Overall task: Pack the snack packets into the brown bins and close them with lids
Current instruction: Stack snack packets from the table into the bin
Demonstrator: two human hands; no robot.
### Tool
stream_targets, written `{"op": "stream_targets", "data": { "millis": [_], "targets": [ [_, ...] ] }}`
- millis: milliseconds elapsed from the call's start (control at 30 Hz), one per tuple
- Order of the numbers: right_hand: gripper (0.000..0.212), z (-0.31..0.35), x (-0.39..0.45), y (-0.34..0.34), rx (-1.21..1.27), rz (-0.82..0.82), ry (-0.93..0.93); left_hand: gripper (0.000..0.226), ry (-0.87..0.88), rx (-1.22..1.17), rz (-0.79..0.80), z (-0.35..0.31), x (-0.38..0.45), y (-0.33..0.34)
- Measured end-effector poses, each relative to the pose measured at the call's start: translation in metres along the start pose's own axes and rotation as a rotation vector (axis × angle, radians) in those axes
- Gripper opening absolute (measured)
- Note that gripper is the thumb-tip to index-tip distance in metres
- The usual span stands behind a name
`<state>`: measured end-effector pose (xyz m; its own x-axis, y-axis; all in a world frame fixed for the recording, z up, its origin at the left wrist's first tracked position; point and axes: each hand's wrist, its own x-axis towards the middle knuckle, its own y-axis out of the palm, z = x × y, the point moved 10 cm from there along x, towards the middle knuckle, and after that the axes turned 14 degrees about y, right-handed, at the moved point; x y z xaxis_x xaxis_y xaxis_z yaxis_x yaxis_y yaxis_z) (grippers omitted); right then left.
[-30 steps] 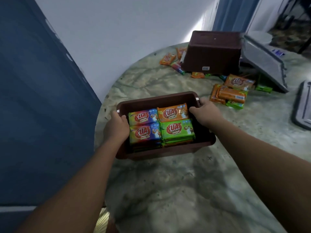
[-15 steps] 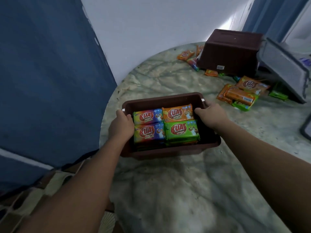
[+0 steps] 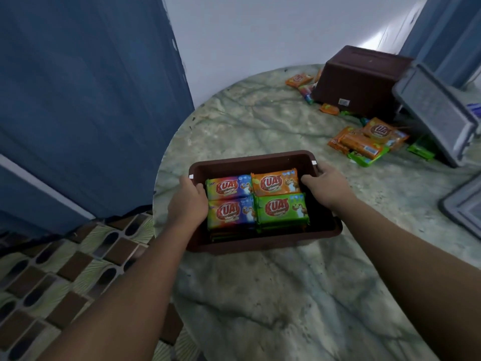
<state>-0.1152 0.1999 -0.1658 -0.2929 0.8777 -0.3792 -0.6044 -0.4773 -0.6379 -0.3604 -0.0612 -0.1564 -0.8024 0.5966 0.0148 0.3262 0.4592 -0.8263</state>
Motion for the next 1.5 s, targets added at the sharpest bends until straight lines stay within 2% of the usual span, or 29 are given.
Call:
{"op": "stream_targets", "data": {
  "millis": [333,400,500,667,767,900,1100,1500],
  "targets": [
    [0.024,-0.026,-0.022,-0.014,-0.035,0.068,-0.062,0.024,-0.041,0.035,-0.039,-0.006,-0.069,0.005],
    [0.020,-0.032,-0.023,-0.018,-0.021,0.079,-0.071,0.021,-0.057,0.038,-0.048,-0.010,-0.082,0.006],
    [0.015,-0.041,-0.027,-0.025,-0.022,0.127,-0.087,0.025,-0.115,0.054,-0.065,-0.020,-0.107,0.008],
    [0.024,-0.063,-0.034,-0.046,-0.072,0.183,-0.146,0.026,-0.182,0.056,-0.103,-0.040,-0.155,0.021],
    [0.016,-0.075,-0.038,-0.055,-0.110,0.205,-0.170,0.029,-0.211,0.061,-0.123,-0.048,-0.179,0.030],
    [0.018,-0.087,-0.043,-0.065,-0.119,0.219,-0.189,0.029,-0.226,0.035,-0.138,-0.054,-0.201,0.038],
    [0.011,-0.106,-0.050,-0.081,-0.123,0.195,-0.165,0.028,-0.209,0.039,-0.137,-0.065,-0.216,0.045],
    [0.017,-0.169,-0.089,-0.119,-0.045,0.130,-0.064,0.024,-0.115,0.056,-0.076,-0.090,-0.257,0.059]
  ]
}}
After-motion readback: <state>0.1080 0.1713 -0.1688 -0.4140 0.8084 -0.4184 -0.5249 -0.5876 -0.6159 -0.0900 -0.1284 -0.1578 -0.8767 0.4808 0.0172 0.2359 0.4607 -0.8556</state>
